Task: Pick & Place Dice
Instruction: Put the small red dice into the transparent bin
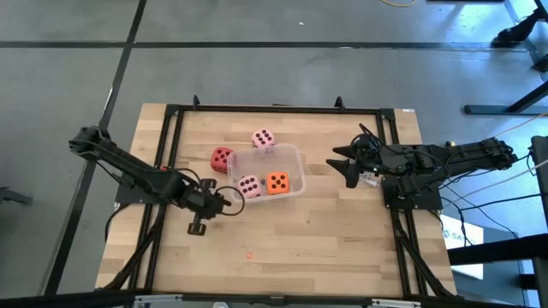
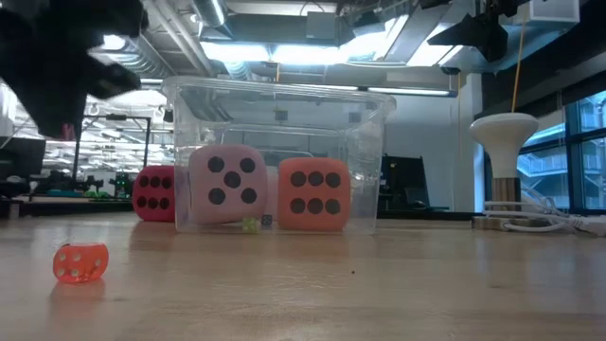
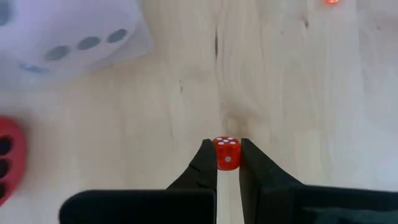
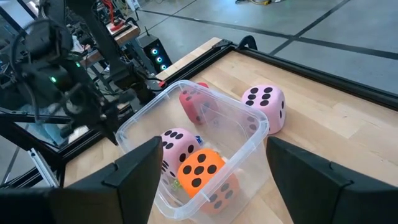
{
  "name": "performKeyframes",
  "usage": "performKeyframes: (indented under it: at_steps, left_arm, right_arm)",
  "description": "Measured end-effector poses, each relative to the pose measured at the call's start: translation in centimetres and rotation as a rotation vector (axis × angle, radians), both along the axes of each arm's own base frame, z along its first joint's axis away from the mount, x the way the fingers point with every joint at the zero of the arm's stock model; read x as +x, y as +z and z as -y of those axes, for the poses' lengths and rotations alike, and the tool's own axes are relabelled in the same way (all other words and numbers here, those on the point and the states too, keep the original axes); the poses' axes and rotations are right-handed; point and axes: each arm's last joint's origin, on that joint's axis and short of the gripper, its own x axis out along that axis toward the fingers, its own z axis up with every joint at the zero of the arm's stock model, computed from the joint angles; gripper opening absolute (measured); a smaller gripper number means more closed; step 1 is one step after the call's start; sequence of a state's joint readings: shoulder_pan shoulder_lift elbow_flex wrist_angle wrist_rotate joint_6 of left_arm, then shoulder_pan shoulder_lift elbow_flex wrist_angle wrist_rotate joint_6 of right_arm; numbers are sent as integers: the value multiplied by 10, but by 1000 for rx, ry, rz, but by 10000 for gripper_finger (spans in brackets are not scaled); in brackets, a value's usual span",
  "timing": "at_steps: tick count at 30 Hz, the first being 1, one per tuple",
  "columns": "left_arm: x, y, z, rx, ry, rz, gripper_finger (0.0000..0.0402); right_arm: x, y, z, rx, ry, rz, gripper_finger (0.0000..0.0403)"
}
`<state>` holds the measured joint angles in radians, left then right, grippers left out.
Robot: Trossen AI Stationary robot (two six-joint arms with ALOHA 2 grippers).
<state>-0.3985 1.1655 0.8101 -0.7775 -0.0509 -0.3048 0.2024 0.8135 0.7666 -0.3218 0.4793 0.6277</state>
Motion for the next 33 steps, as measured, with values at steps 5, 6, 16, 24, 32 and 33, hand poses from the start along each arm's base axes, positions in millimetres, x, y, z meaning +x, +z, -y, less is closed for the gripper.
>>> performKeyframes:
  at_steps: [5,6,16,24,32,33]
  left_arm:
    - [-9,26,-6,25,60,29,8]
    - [-10,32,-7,28,71,53,8]
    - [-19,85,-16,116,148,322,8]
    - [-5,112,-28,279,304,652,8]
    - [29,121,-56,225,458,796,8]
    - [34,119,-61,193,463,796,8]
  right_arm:
    - [0,0,0,-1,-2,0,285]
    - [0,0,0,-1,-3,0,285]
    - [0,0,0,-1,-3,0,285]
    - [0,0,1,-13,-26,1,285]
    - [0,2,2,-20,-58,23,285]
    - [0,2,2,-19,-58,28,285]
